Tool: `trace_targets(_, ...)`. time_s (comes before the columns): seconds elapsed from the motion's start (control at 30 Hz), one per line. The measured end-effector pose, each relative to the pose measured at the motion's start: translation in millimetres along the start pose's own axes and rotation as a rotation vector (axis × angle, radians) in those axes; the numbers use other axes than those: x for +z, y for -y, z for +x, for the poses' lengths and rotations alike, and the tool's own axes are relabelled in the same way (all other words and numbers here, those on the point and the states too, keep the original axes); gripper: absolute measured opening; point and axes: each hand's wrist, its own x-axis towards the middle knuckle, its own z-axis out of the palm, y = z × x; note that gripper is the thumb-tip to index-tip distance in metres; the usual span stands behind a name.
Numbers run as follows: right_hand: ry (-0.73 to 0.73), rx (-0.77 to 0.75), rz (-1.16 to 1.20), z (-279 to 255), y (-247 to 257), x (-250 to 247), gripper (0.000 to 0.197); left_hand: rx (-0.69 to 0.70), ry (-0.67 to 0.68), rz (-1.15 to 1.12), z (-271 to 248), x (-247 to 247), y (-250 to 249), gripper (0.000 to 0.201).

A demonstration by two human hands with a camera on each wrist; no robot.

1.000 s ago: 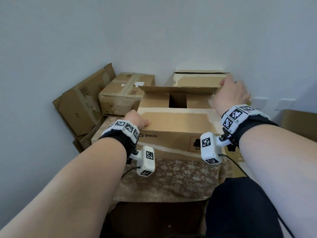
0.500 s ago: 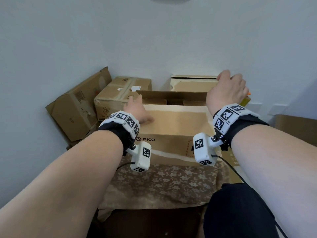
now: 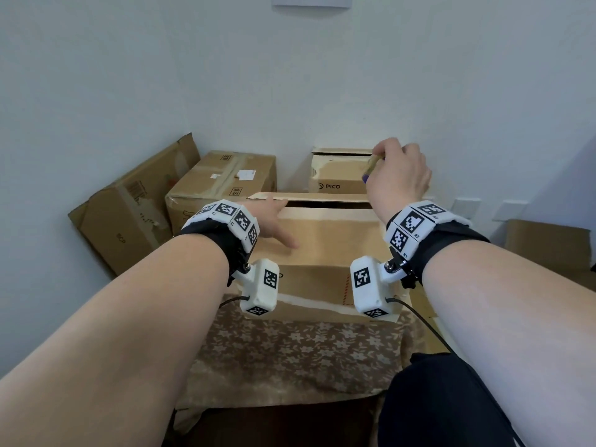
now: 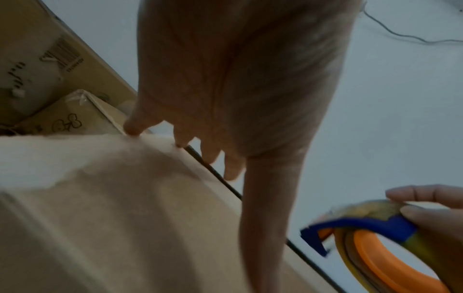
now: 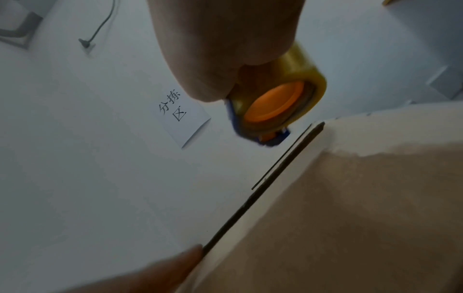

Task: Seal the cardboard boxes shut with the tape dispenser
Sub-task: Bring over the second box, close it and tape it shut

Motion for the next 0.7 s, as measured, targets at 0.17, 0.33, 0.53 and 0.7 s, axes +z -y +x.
trace_targets(0.17,0.125,0.017,0.273,1,-1,16,0.028,0.015,0.113,0.217,1,10,0,0.131)
trace_targets(0.33,0.161,0.069,0.404,8,-1,31,0.027,0.002,-0.007,0.268,9,14,0,0.131)
trace_targets(0.53,0.232,0.207,0.576,15,4,42,0.025,-0.003,0.029,0.323,18,13,2,0.145)
trace_targets(0.7,0.237,0.287,0.702,14,9,50,0.016,0.004,0.146,0.295,23,12,11,0.134)
